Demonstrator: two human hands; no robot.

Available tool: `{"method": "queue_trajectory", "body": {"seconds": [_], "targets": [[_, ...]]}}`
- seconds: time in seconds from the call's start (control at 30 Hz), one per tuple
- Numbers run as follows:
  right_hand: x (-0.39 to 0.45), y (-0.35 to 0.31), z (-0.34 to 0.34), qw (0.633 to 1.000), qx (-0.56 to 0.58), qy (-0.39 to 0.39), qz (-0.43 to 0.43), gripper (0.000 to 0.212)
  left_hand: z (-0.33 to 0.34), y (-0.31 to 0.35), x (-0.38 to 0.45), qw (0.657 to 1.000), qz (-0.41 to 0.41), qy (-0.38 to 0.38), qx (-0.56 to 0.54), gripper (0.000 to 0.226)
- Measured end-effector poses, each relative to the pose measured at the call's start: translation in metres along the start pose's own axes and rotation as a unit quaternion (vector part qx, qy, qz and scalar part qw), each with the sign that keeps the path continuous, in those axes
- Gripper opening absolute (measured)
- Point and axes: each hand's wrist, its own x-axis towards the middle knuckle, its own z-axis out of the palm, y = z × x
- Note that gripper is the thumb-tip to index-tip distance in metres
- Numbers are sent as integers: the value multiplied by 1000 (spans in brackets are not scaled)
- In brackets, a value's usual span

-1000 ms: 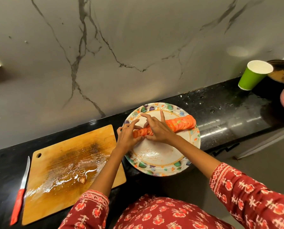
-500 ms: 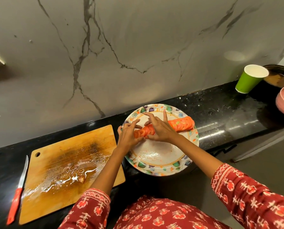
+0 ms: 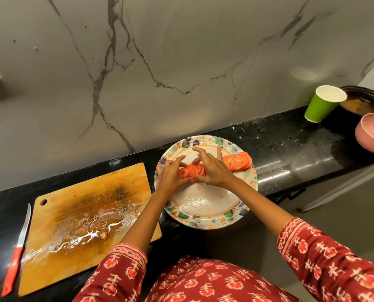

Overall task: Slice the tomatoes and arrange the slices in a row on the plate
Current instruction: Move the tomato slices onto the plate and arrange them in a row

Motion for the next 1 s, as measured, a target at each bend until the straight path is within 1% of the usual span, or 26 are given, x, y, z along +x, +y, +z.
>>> {"method": "queue_trajectory", "body": {"seconds": [0.1, 0.23, 0.3, 0.43, 0.5, 0.67, 0.83, 1.0], "targets": [[-2, 1, 0, 1000, 6, 8, 2, 85, 0, 2, 1, 1000, 2, 2, -2, 79], [-5, 9, -9, 999, 5, 35, 29, 84, 1, 6, 2, 1000, -4, -12, -12, 85], [-7, 11, -12, 999, 5, 28, 37, 83, 2, 5, 4, 1000, -4, -9, -16, 84], [-8, 8, -10, 1000, 4, -6, 24, 82, 7, 2, 6, 1000, 8, 3, -9, 78], [-8, 8, -10, 1000, -1, -9, 20, 83, 6, 2, 7, 1000, 9, 2, -13, 78], [-14, 11, -6, 1000, -2, 1, 16, 85, 10, 3, 6, 1000, 0, -24, 20, 93], [-15, 7, 0, 999, -7, 30, 24, 86, 15, 4, 7, 999, 19, -3, 36, 83], [-16, 9, 0, 999, -1, 22, 30, 87, 17, -3, 7, 1000, 21, -13, 9, 82]]}}
